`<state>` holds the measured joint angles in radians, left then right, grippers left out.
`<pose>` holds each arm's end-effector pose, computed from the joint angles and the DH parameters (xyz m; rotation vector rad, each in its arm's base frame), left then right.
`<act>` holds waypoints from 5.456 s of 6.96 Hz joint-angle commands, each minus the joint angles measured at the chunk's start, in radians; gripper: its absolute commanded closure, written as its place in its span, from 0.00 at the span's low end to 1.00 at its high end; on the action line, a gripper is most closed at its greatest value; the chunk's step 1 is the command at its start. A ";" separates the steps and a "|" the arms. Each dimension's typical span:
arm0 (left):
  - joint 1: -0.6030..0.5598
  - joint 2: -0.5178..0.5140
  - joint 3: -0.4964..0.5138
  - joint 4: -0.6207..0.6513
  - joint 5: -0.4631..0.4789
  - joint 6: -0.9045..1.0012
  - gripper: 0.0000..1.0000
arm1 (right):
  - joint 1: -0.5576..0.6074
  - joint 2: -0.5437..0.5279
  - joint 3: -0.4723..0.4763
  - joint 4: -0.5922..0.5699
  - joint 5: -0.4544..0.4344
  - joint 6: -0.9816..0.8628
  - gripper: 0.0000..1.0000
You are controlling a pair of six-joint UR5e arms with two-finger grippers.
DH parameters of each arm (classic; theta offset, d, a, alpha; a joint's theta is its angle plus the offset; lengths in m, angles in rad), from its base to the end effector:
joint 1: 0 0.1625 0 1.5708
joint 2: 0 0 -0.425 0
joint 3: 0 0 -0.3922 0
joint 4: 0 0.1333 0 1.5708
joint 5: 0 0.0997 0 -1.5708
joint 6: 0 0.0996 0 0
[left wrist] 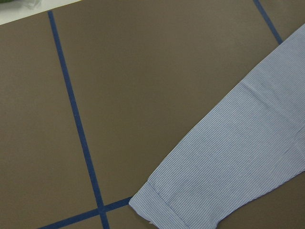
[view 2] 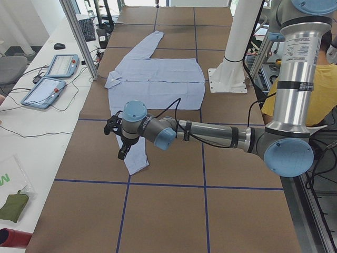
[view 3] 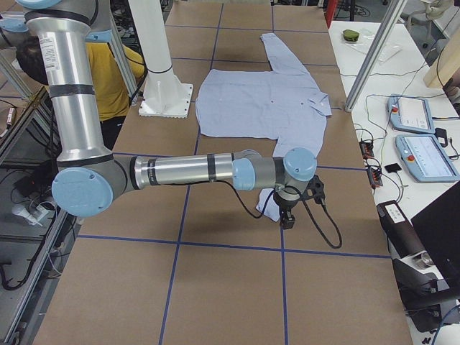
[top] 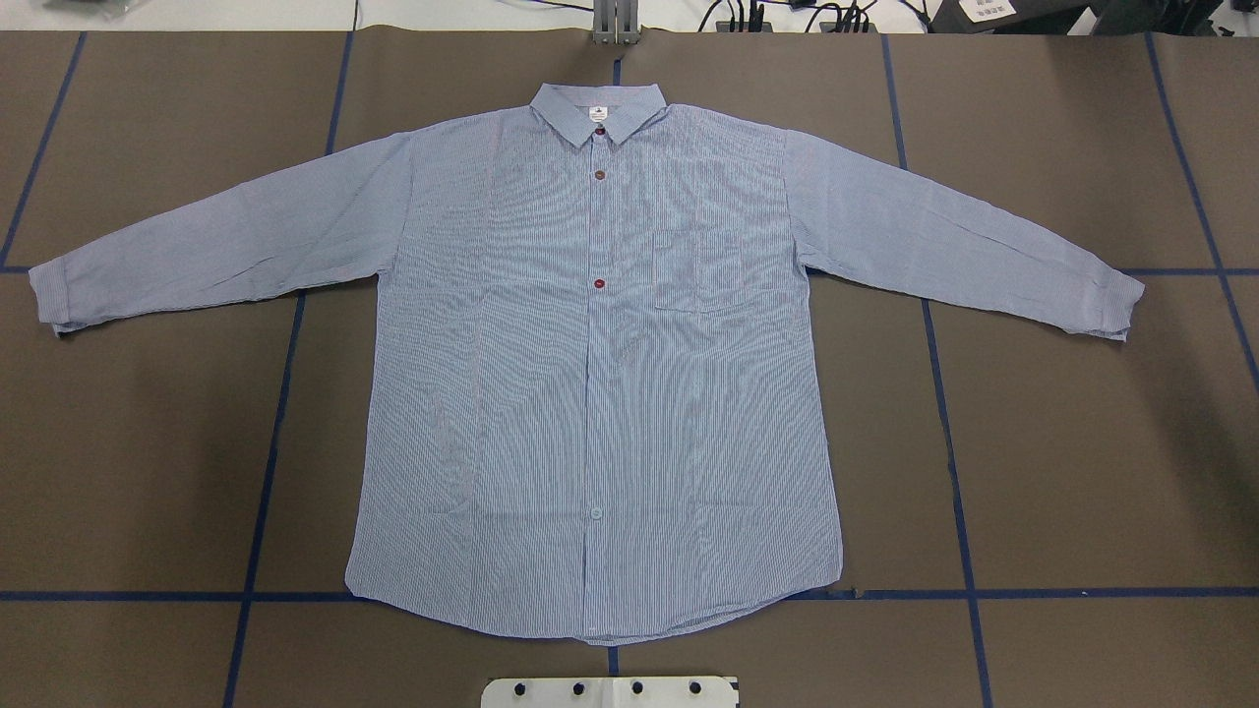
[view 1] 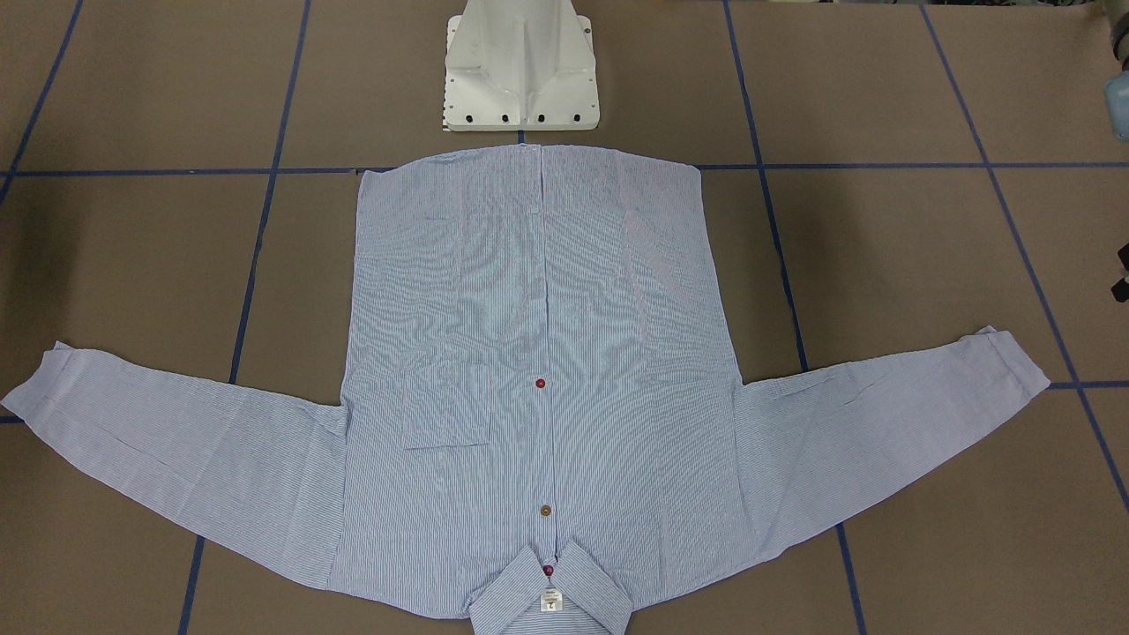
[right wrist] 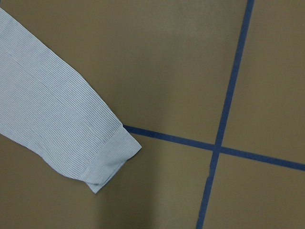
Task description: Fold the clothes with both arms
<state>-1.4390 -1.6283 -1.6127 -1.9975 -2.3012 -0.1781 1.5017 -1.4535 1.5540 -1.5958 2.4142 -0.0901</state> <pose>0.0045 -0.5423 0.5620 0.3860 0.7816 0.1487 0.0212 -0.5471 0.6037 0.0799 -0.8434 -0.1814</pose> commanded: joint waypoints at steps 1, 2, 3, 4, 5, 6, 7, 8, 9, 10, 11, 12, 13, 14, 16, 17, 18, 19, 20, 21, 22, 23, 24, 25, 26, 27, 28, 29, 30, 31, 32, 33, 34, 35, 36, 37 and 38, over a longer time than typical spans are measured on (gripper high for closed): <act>-0.020 0.007 -0.083 0.046 0.002 0.002 0.00 | 0.003 -0.048 0.038 0.013 0.002 -0.005 0.00; -0.018 0.031 -0.088 0.055 -0.007 -0.003 0.00 | 0.003 -0.091 0.064 0.061 0.008 -0.002 0.00; -0.017 0.050 -0.095 0.052 -0.047 -0.004 0.00 | 0.003 -0.144 0.048 0.177 0.073 0.003 0.00; -0.018 0.076 -0.099 0.037 -0.082 -0.003 0.00 | -0.003 -0.157 0.006 0.327 0.077 0.006 0.00; -0.017 0.077 -0.099 0.037 -0.083 -0.003 0.00 | -0.006 -0.200 -0.006 0.403 0.078 0.007 0.00; -0.014 0.076 -0.101 0.037 -0.083 -0.004 0.00 | -0.021 -0.200 -0.009 0.421 0.083 0.059 0.00; -0.014 0.074 -0.102 0.034 -0.084 -0.004 0.00 | -0.075 -0.190 -0.009 0.463 0.076 0.173 0.00; -0.014 0.074 -0.104 0.034 -0.084 -0.004 0.00 | -0.093 -0.186 -0.011 0.523 0.069 0.287 0.00; -0.014 0.079 -0.127 0.042 -0.084 -0.006 0.00 | -0.118 -0.139 -0.011 0.530 0.063 0.493 0.00; -0.012 0.082 -0.137 0.043 -0.110 -0.006 0.00 | -0.179 -0.108 -0.012 0.530 0.057 0.682 0.01; -0.012 0.082 -0.145 0.040 -0.112 -0.006 0.00 | -0.213 -0.107 0.007 0.551 -0.001 0.792 0.02; -0.012 0.079 -0.139 0.037 -0.106 -0.004 0.00 | -0.219 -0.110 0.014 0.648 -0.009 0.979 0.06; -0.012 0.082 -0.145 0.037 -0.110 -0.004 0.00 | -0.251 -0.114 0.017 0.763 -0.062 1.189 0.08; -0.014 0.084 -0.148 0.037 -0.112 -0.004 0.00 | -0.373 -0.113 -0.001 0.799 -0.192 1.243 0.08; -0.011 0.082 -0.139 0.037 -0.109 -0.004 0.00 | -0.442 -0.064 -0.066 0.809 -0.285 1.414 0.09; -0.012 0.084 -0.139 0.037 -0.107 -0.004 0.00 | -0.443 -0.074 -0.066 0.851 -0.279 1.504 0.09; -0.011 0.084 -0.148 0.037 -0.107 -0.004 0.00 | -0.443 -0.108 -0.068 0.887 -0.271 1.530 0.12; -0.011 0.084 -0.148 0.037 -0.107 -0.004 0.00 | -0.443 -0.131 -0.075 0.895 -0.273 1.531 0.15; -0.011 0.084 -0.151 0.037 -0.110 -0.004 0.00 | -0.443 -0.134 -0.084 0.896 -0.273 1.532 0.15; -0.012 0.084 -0.151 0.036 -0.110 -0.004 0.00 | -0.443 -0.134 -0.091 0.895 -0.273 1.532 0.15; -0.011 0.084 -0.151 0.036 -0.110 -0.004 0.00 | -0.443 -0.134 -0.100 0.895 -0.271 1.531 0.17; -0.011 0.084 -0.153 0.037 -0.112 -0.004 0.00 | -0.443 -0.134 -0.106 0.895 -0.270 1.531 0.19; -0.011 0.084 -0.153 0.036 -0.112 -0.004 0.00 | -0.445 -0.133 -0.117 0.895 -0.271 1.531 0.23; -0.011 0.084 -0.151 0.036 -0.112 -0.004 0.00 | -0.445 -0.130 -0.120 0.895 -0.271 1.531 0.26; -0.011 0.084 -0.153 0.036 -0.113 -0.004 0.00 | -0.445 -0.131 -0.124 0.895 -0.271 1.531 0.26; -0.011 0.082 -0.153 0.036 -0.113 -0.004 0.00 | -0.445 -0.130 -0.126 0.895 -0.271 1.531 0.29; -0.011 0.084 -0.153 0.036 -0.113 -0.004 0.00 | -0.446 -0.130 -0.127 0.895 -0.270 1.531 0.34; -0.011 0.082 -0.153 0.036 -0.113 -0.004 0.00 | -0.446 -0.130 -0.127 0.895 -0.270 1.531 0.40; -0.011 0.084 -0.153 0.036 -0.113 -0.004 0.00 | -0.446 -0.130 -0.127 0.895 -0.268 1.531 0.48; -0.011 0.084 -0.153 0.036 -0.113 -0.004 0.00 | -0.446 -0.133 -0.127 0.896 -0.268 1.531 0.65; -0.011 0.084 -0.153 0.036 -0.113 -0.004 0.00 | -0.446 -0.133 -0.127 0.896 -0.268 1.531 0.96; -0.011 0.084 -0.154 0.036 -0.115 -0.006 0.00 | -0.445 -0.134 -0.126 0.896 -0.259 1.532 1.00; -0.011 0.082 -0.159 0.036 -0.115 -0.006 0.00 | -0.443 -0.134 -0.109 0.896 -0.224 1.534 1.00; -0.011 0.084 -0.161 0.036 -0.115 -0.006 0.00 | -0.442 -0.137 -0.080 0.896 -0.190 1.538 1.00; -0.011 0.084 -0.161 0.036 -0.115 -0.006 0.00 | -0.442 -0.131 -0.033 0.884 -0.190 1.540 1.00; -0.011 0.084 -0.162 0.036 -0.115 -0.006 0.00 | -0.445 -0.116 0.009 0.879 -0.194 1.540 1.00; -0.011 0.084 -0.168 0.037 -0.115 -0.006 0.00 | -0.446 -0.046 0.008 0.876 -0.204 1.541 1.00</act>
<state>-1.4496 -1.5448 -1.7756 -1.9616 -2.4160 -0.1841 1.0575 -1.5605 1.5426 -0.7141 2.2176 1.4496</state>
